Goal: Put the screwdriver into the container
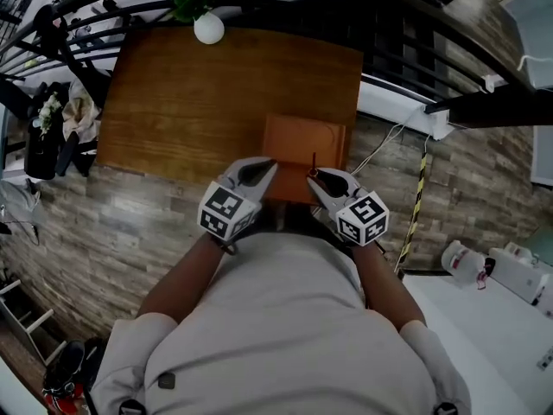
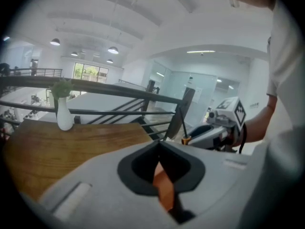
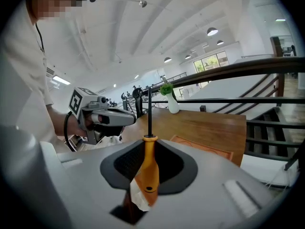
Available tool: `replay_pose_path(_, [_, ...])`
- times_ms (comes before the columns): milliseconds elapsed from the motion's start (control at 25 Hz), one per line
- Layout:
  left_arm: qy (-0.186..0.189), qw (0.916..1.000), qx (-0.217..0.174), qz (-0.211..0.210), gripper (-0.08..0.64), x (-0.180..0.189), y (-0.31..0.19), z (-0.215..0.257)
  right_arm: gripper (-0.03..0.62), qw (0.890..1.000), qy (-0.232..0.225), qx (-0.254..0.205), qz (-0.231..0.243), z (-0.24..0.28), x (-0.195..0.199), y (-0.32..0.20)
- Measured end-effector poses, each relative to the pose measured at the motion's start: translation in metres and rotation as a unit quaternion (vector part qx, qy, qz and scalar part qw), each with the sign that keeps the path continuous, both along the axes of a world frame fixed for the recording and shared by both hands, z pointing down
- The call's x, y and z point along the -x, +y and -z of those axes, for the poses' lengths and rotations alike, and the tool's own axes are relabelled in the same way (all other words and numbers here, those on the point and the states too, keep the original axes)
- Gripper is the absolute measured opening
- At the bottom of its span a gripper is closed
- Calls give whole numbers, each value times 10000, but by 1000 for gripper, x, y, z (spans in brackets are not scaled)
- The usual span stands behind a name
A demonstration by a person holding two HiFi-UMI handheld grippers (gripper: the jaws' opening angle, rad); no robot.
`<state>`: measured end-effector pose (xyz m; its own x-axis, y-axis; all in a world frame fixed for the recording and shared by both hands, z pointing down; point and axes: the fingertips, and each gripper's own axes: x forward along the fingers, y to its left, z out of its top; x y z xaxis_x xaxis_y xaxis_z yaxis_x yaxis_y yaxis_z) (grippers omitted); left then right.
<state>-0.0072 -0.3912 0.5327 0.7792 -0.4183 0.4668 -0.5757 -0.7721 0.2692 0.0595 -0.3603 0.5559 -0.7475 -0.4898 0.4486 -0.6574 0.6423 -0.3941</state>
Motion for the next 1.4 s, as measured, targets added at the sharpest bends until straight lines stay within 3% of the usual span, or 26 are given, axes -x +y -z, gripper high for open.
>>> replay_pose_path(640, [-547,9966,609,-16,3,3,-5,-101,78,9939,706,566,631,-102,6,-2])
replay_pose_path(1400, [-775,9906,1102,-225,3,-11,11,-181,78,9801,1133,1278,1009,-188,6,14])
